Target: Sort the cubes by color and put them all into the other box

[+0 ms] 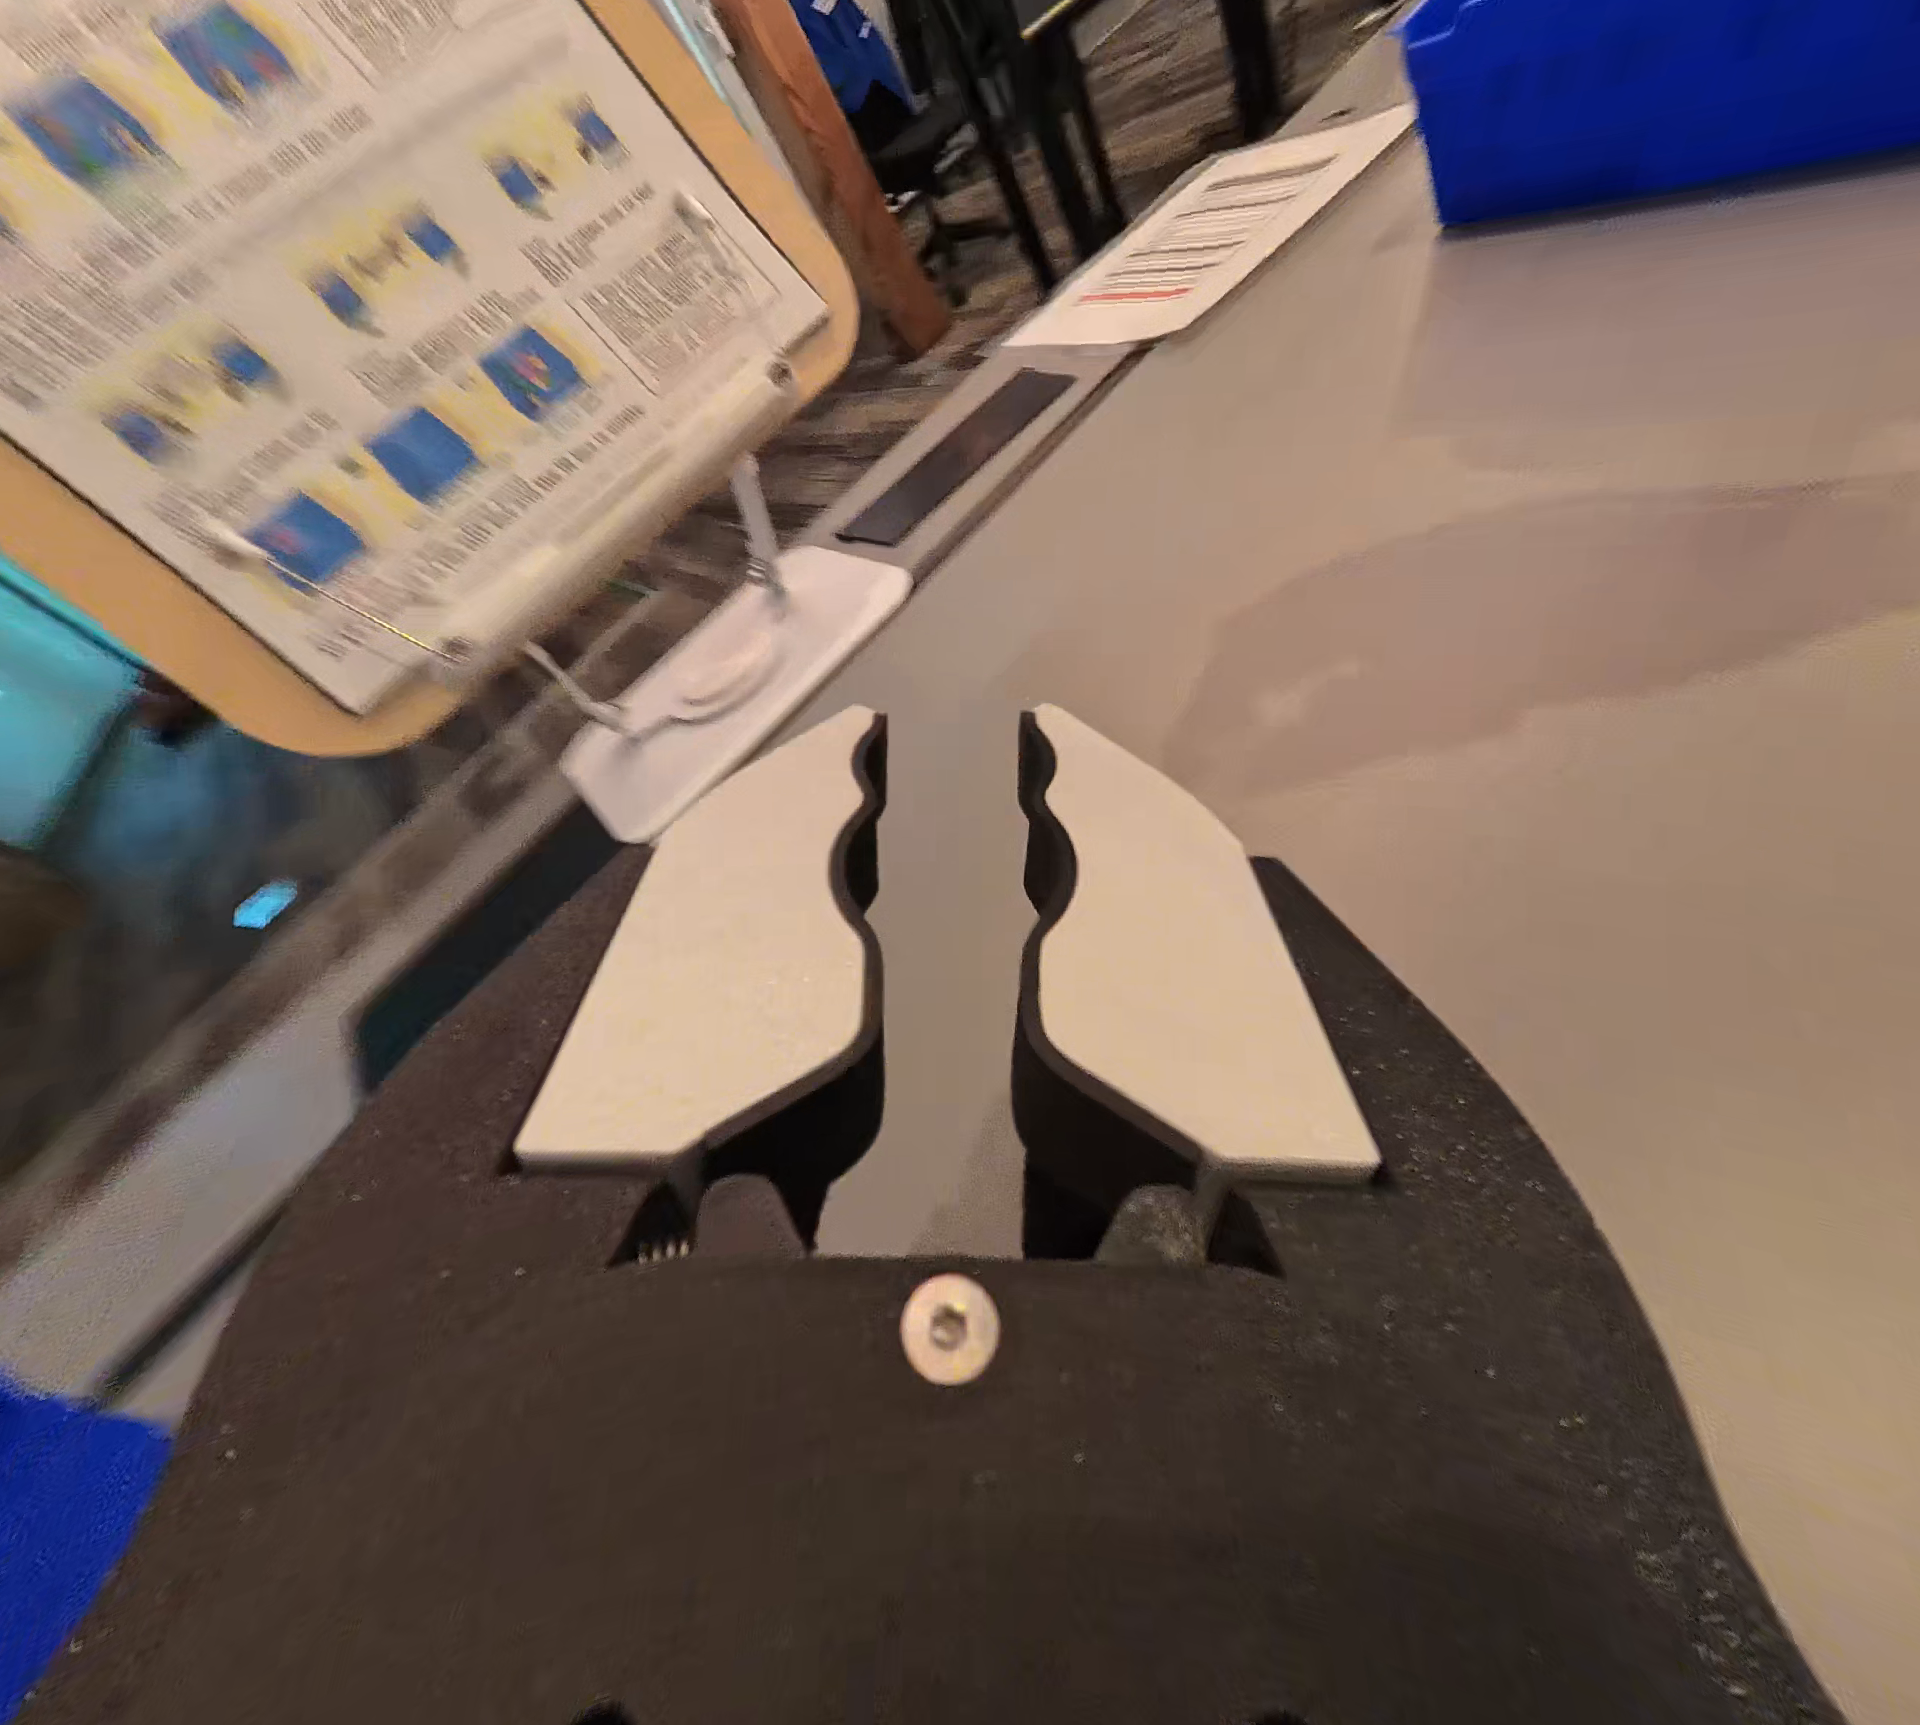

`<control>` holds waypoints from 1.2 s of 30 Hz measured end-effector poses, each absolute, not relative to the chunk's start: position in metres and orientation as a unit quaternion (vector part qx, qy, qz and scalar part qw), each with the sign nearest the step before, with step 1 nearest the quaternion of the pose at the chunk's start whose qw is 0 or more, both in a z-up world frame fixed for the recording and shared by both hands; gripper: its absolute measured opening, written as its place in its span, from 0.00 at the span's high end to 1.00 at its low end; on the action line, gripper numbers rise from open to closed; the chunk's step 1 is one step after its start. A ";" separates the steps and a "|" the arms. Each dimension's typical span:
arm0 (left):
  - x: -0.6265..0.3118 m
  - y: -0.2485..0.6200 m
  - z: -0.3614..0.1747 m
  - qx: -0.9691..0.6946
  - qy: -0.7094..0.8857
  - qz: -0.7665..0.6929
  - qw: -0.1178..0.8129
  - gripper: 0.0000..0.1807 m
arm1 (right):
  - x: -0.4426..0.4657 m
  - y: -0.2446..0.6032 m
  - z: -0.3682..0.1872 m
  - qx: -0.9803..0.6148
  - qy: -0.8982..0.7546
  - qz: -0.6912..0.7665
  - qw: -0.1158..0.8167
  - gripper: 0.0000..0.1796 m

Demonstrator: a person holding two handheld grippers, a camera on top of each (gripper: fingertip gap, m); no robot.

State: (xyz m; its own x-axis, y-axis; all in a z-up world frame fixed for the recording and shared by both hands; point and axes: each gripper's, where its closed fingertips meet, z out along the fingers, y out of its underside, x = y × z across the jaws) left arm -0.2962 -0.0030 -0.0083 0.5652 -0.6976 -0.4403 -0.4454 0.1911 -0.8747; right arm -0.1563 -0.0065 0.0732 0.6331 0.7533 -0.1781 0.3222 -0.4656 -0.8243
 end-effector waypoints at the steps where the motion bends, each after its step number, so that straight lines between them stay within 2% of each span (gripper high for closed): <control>1: -0.295 -0.002 -0.020 -0.637 0.449 -0.126 0.613 0.88 | -0.118 -0.016 0.075 -0.827 -0.314 0.253 0.391 0.84; 6: -0.283 0.000 -0.064 -0.645 0.465 -0.134 0.591 0.93 | 0.099 -0.075 0.032 -0.921 -0.051 0.127 0.365 0.84; 11: -0.264 -0.017 -0.083 -0.628 0.501 -0.139 0.579 0.94 | 0.194 -0.132 -0.009 -0.918 0.099 0.126 0.362 0.85; 16: -0.257 -0.022 -0.088 -0.623 0.513 -0.149 0.571 0.94 | 0.187 -0.146 -0.078 -0.952 0.046 0.187 0.239 0.85; 21: -0.257 -0.016 -0.075 -0.631 0.481 -0.185 0.580 0.95 | 0.182 -0.134 -0.099 -0.969 0.012 0.169 0.178 0.84; 28: -0.265 -0.014 -0.074 -0.623 0.486 -0.158 0.592 0.96 | 0.181 -0.126 -0.131 -0.984 0.010 0.152 0.091 0.84; 35: -0.266 -0.020 -0.072 -0.608 0.502 -0.154 0.596 0.95 | 0.173 -0.120 -0.142 -0.982 0.029 0.175 0.069 0.84; 36: -0.267 -0.019 -0.071 -0.607 0.502 -0.154 0.596 0.95 | 0.175 -0.118 -0.140 -0.981 0.041 0.175 0.075 0.82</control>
State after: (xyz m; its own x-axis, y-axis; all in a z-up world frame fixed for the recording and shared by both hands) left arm -0.2674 -0.0194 -0.0708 0.4483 -0.7932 -0.4121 -0.4260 0.2158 -0.8786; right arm 0.1749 -0.1185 -0.1404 0.9355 -0.0539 -0.3493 -0.1063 -0.9855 -0.1325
